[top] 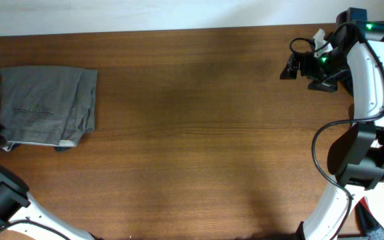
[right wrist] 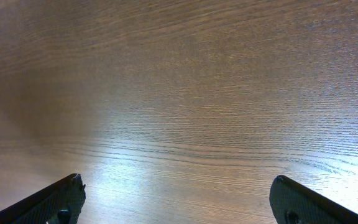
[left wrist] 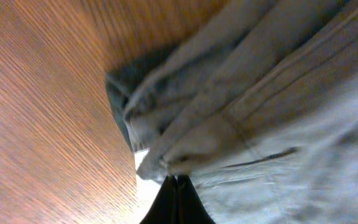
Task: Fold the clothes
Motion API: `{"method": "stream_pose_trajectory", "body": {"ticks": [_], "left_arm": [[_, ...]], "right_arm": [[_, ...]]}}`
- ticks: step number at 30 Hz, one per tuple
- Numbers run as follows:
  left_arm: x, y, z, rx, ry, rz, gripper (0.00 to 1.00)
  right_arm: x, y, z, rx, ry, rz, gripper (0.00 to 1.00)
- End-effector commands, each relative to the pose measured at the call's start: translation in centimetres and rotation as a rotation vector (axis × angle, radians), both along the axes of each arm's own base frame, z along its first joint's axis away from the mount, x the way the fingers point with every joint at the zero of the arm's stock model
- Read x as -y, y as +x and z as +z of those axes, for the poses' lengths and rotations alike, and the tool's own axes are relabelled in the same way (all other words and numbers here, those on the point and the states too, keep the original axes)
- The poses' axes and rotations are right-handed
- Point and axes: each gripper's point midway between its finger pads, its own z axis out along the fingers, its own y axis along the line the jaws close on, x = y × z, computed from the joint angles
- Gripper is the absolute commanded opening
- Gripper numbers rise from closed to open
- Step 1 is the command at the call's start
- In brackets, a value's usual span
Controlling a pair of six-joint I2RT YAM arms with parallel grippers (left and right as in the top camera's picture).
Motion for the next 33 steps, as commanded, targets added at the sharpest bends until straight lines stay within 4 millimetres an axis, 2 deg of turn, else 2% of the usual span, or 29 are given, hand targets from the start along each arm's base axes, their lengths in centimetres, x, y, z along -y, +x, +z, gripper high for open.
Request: {"method": "stream_pose_trajectory", "body": {"ticks": [1, 3, 6, 8, 11, 18, 20, 23, 28, 31, 32, 33], "left_arm": [[0.7, -0.4, -1.3, -0.023, -0.021, 0.005, 0.00], [0.6, -0.4, -0.8, -0.019, -0.017, 0.006, 0.00], [0.3, -0.2, 1.2, 0.001, 0.003, 0.008, 0.00], [0.0, 0.1, 3.2, 0.027, 0.028, 0.007, 0.00], [0.5, 0.9, 7.4, 0.113, 0.042, -0.006, 0.00], [4.9, 3.5, 17.1, 0.397, 0.028, -0.085, 0.01], [6.4, 4.0, 19.0, 0.433, 0.043, -0.122, 0.01], [9.1, 5.1, 20.8, 0.464, 0.058, -0.186, 0.02], [14.5, 7.6, 21.2, 0.474, 0.036, -0.316, 0.11], [17.3, 9.0, 21.2, 0.476, 0.040, -0.385, 0.24], [18.2, 9.5, 21.3, 0.479, 0.043, -0.408, 0.32], [19.1, 9.9, 21.4, 0.485, 0.042, -0.428, 0.53]], "right_arm": [[0.0, 0.0, 0.7, 0.016, -0.012, 0.000, 0.99], [0.0, 0.0, 0.7, 0.016, -0.012, 0.000, 0.99], [0.0, 0.0, 0.7, 0.016, -0.012, 0.000, 0.99], [0.0, 0.0, 0.7, 0.016, -0.012, 0.000, 0.99], [0.0, 0.0, 0.7, 0.016, -0.012, 0.000, 0.99], [0.0, 0.0, 0.7, 0.016, -0.012, 0.000, 0.99], [0.0, 0.0, 0.7, 0.016, -0.012, 0.000, 0.99], [0.0, 0.0, 0.7, 0.016, -0.012, 0.000, 0.99], [0.0, 0.0, 0.7, 0.016, -0.012, 0.000, 0.99], [0.0, 0.0, 0.7, 0.016, -0.012, 0.000, 0.99], [0.0, 0.0, 0.7, 0.016, -0.012, 0.000, 0.99], [0.0, 0.0, 0.7, 0.016, -0.012, 0.000, 0.99]]}}
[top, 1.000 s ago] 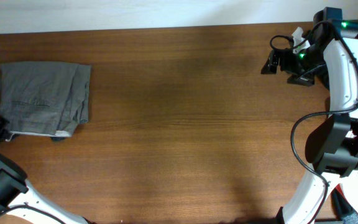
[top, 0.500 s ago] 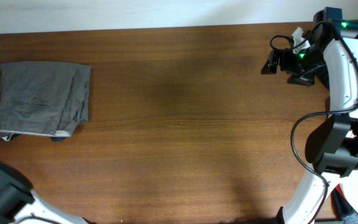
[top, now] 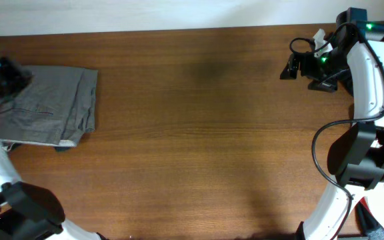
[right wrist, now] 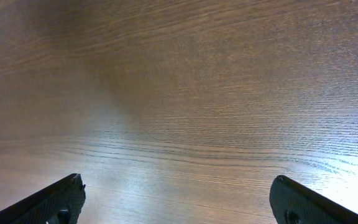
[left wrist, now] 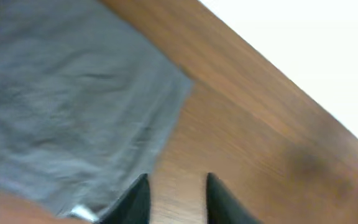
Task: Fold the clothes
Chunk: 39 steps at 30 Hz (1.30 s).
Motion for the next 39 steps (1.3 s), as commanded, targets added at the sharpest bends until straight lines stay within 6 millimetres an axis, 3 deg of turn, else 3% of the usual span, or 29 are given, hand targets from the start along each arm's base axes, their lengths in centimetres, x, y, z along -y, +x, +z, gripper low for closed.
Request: {"method": "stream_pose_trajectory", "body": {"ticks": [1, 3, 4, 12, 30, 35, 39], "left_arm": [[2.7, 1.1, 0.2, 0.012, 0.004, -0.061, 0.66], [4.3, 1.5, 0.2, 0.012, 0.003, -0.098, 0.79], [5.1, 1.7, 0.2, 0.012, 0.003, -0.116, 0.99], [8.6, 2.3, 0.2, 0.011, 0.003, -0.192, 0.99], [8.8, 2.4, 0.2, 0.011, 0.002, -0.195, 0.99], [8.8, 2.4, 0.2, 0.011, 0.002, -0.195, 0.99], [8.8, 2.4, 0.2, 0.011, 0.002, -0.195, 0.99]], "right_arm": [[0.0, 0.0, 0.7, 0.016, -0.012, 0.001, 0.99], [0.0, 0.0, 0.7, 0.016, -0.012, 0.001, 0.99], [0.0, 0.0, 0.7, 0.016, -0.012, 0.001, 0.99], [0.0, 0.0, 0.7, 0.016, -0.012, 0.001, 0.99], [0.3, 0.1, 0.1, 0.005, -0.015, -0.003, 0.99], [-1.9, 0.1, 0.7, 0.020, -0.017, 0.047, 0.99], [-5.9, -0.2, 2.0, 0.052, -0.021, 0.136, 0.99]]}}
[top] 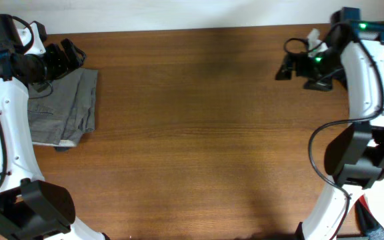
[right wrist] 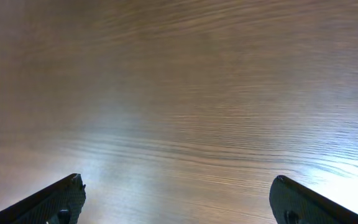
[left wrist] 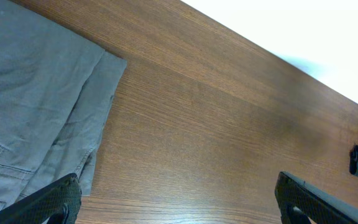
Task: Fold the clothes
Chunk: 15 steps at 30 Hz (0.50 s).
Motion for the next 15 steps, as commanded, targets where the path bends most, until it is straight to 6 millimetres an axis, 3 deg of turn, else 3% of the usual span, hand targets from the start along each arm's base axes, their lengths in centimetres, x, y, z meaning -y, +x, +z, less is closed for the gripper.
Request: {"method": "stream_pose_trajectory", "body": {"ticks": [1, 8, 15], "left_arm": [[0.0, 0.1, 0.1, 0.006, 0.006, -0.007, 0.99], [0.0, 0.1, 0.1, 0.006, 0.006, -0.007, 0.99], [0.0, 0.1, 0.1, 0.006, 0.006, -0.007, 0.99]], "right_arm": [[-4.2, -0.4, 2.5, 0.061, -0.011, 0.097, 0.99], [-12.3, -3.1, 7.1, 0.176, -0.006, 0.287, 0.99], [-18.6, -9.4, 15.4, 0.396, 0.025, 0.472, 0.99]]}}
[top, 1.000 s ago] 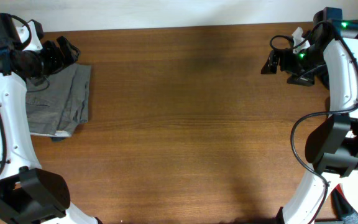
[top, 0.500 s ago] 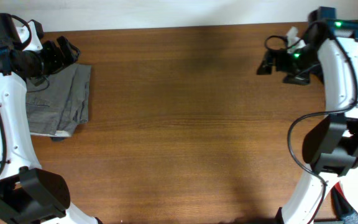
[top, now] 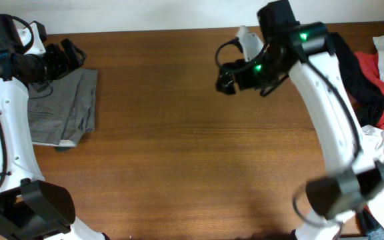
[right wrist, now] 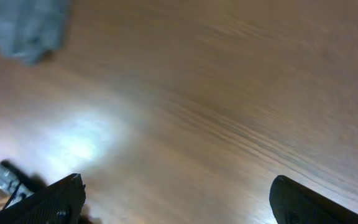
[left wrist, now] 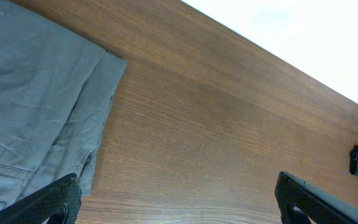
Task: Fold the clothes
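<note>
Folded grey trousers [top: 62,110] lie at the table's far left; their edge also shows in the left wrist view as grey trousers [left wrist: 36,112]. My left gripper [top: 71,57] hovers open above the trousers' upper right corner, nothing between its fingers [left wrist: 55,199]. My right gripper [top: 224,79] is open over the bare table at upper middle, its fingers [right wrist: 297,199] wide apart and empty. A pile of clothes [top: 379,73], red, black and white, lies at the right edge.
The wooden table [top: 192,167] spreads between the two arms. A white wall runs along the far edge. In the blurred right wrist view a grey cloth patch [right wrist: 23,28] shows at top left.
My right arm has swung from the far right corner leftward to the upper middle of the table, uncovering a pile of clothes at the right edge. The left arm has not moved.
My left gripper was first low at the trousers' lower left corner, shut. Then it stood at their upper left, partly open. Then it hung open over their upper right corner, where it stays. My right gripper stayed open at the far right, and now is at upper middle.
</note>
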Motion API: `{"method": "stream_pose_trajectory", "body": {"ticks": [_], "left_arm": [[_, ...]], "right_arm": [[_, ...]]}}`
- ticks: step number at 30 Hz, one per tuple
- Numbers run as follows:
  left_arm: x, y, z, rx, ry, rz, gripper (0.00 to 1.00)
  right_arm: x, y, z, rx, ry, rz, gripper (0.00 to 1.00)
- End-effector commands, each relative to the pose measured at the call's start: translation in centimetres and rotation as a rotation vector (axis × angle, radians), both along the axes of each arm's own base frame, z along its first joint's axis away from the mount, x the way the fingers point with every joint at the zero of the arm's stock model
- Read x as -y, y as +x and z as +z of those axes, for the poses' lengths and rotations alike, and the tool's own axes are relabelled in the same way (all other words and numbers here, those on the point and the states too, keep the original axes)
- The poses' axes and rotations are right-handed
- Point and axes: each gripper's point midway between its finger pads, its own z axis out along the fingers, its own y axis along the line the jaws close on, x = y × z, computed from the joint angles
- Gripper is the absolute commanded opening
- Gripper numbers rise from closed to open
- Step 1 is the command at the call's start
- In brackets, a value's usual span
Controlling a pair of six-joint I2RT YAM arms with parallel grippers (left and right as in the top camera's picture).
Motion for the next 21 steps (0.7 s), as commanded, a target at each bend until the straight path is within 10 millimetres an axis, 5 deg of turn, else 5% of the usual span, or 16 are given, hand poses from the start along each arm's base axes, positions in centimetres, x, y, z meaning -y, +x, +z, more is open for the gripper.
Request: {"method": "stream_pose_trajectory", "body": {"ticks": [1, 6, 13, 17, 21], "left_arm": [[0.0, 0.1, 0.1, 0.006, 0.006, -0.007, 0.99], [0.0, 0.1, 0.1, 0.006, 0.006, -0.007, 0.99], [0.0, 0.1, 0.1, 0.006, 0.006, -0.007, 0.99], [0.0, 0.1, 0.1, 0.006, 0.006, -0.007, 0.99], [0.0, 0.1, 0.1, 0.006, 0.006, -0.007, 1.00]], "right_arm": [[-1.4, -3.7, 5.6, 0.161, 0.011, 0.060, 0.99], [0.6, -8.1, 12.3, 0.433, -0.065, 0.031, 0.99], [5.8, -17.9, 21.1, 0.744, 0.055, -0.025, 0.99], [9.3, -24.2, 23.1, 0.885, 0.125, -0.058, 0.99], [12.5, -28.6, 21.0, 0.946, 0.118, -0.132, 0.99]]}}
